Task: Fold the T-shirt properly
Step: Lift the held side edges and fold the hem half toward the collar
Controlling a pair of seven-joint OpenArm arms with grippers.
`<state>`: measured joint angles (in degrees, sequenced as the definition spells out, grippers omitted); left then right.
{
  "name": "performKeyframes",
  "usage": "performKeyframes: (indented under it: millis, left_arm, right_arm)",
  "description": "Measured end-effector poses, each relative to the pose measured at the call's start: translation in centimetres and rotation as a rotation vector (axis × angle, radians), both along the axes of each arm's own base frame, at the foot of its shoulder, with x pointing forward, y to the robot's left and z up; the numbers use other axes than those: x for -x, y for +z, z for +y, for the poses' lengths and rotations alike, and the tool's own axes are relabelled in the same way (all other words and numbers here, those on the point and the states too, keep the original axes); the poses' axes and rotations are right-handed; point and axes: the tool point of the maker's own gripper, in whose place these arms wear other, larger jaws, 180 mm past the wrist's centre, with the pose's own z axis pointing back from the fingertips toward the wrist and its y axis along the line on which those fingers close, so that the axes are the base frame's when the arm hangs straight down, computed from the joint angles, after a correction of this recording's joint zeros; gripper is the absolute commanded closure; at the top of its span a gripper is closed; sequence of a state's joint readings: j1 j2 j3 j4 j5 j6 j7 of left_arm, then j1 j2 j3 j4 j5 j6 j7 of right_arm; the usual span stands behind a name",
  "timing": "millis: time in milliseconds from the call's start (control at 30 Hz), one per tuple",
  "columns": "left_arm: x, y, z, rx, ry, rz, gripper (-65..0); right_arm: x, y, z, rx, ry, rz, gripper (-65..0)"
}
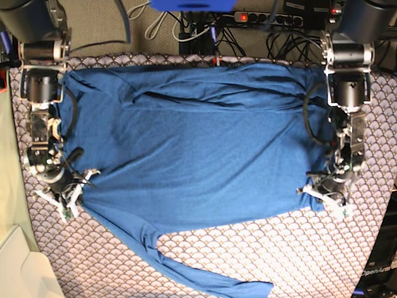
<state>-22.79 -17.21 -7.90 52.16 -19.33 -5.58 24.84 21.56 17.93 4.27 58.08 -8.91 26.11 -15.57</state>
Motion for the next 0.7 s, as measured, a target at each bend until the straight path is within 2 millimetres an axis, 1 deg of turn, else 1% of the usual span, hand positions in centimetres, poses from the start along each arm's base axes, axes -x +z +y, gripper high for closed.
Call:
performKeyframes:
  millis: [100, 167, 233, 300, 400, 433, 500, 567, 600, 667, 700]
  left_arm:
    - [0.7, -0.1, -0.3, -0.004, -0.016, 0.021, -0.6]
    - [1.6, -0.7, -0.6, -0.007, -0.025, 0.034, -0.6]
    - [2.3, -0.7, -0.9, -0.011, -0.035, 0.031, -0.6]
    - [2.8, -0.3, -0.4, 0.004, -0.012, 0.010, -0.6]
    - [3.6, 0.5, 1.5, 0.003, 0.045, -0.021, -0.6]
    - [3.8, 0.4, 1.8, -0.001, 0.050, -0.020, -0.6]
    - [4.2, 0.0, 1.7, 0.001, 0.050, -0.010, -0.6]
    - [4.6, -0.4, 1.4, 0.005, 0.045, -0.001, -0.6]
    - [4.9, -0.8, 1.4, 0.009, 0.044, 0.011, -0.6]
    - [5.7, -1.7, 1.2, 0.018, 0.037, 0.066, -0.6]
    - [5.9, -1.7, 1.1, 0.019, 0.033, 0.079, -0.6]
  right_arm:
    - [1.3, -0.2, -1.0, 0.004, -0.022, -0.003, 0.0]
    - [2.1, -0.4, -1.5, 0.008, -0.035, 0.001, 0.0]
    - [2.7, 0.0, -1.8, 0.010, -0.044, -0.018, 0.0]
    - [3.3, 0.5, -2.3, 0.022, -0.043, -0.031, 0.0]
    - [4.4, 0.4, -2.6, 0.033, -0.023, -0.016, 0.0]
    - [4.7, 0.4, -2.6, 0.026, -0.016, -0.014, 0.0]
    - [5.3, 0.2, -3.2, 0.027, -0.024, 0.020, 0.0]
    - [5.4, 0.7, -3.4, 0.031, -0.011, 0.028, 0.0]
    - [5.3, 1.3, -3.5, 0.030, -0.014, 0.013, 0.0]
    - [5.1, 2.3, -3.8, 0.036, -0.012, -0.003, 0.0]
    - [5.1, 2.5, -3.8, 0.042, -0.007, -0.003, 0.0]
